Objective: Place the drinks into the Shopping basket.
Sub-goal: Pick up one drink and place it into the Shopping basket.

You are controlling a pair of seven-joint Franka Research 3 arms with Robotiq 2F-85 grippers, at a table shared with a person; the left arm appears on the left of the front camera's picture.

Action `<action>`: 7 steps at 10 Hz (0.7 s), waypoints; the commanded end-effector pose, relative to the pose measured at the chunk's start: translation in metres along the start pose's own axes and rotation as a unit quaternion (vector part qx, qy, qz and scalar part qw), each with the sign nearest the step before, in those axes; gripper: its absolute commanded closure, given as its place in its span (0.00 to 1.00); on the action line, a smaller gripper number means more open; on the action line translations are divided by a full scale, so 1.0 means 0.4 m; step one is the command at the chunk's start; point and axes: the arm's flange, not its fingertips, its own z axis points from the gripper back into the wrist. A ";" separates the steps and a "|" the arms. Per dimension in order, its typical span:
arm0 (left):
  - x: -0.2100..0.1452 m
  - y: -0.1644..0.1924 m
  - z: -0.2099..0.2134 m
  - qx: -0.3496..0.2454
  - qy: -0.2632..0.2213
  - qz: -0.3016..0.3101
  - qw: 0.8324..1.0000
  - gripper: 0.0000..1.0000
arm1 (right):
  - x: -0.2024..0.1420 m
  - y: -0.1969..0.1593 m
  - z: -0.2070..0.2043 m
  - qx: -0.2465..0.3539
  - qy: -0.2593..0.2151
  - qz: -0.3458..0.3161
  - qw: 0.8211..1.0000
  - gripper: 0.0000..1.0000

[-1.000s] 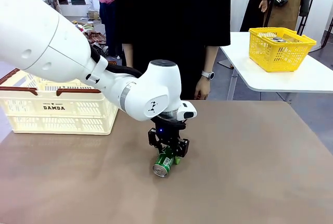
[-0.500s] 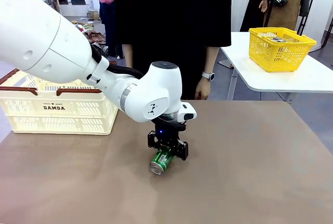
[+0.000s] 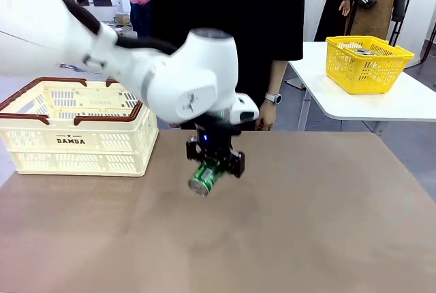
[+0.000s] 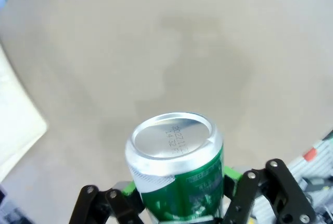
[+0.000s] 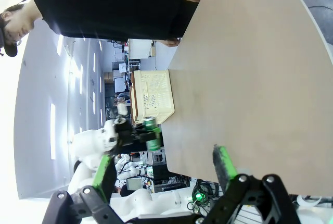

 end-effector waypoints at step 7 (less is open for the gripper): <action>-0.053 0.030 0.225 0.028 -0.038 0.022 0.999 1.00 | 0.002 0.007 0.000 0.008 -0.004 0.006 1.000 0.00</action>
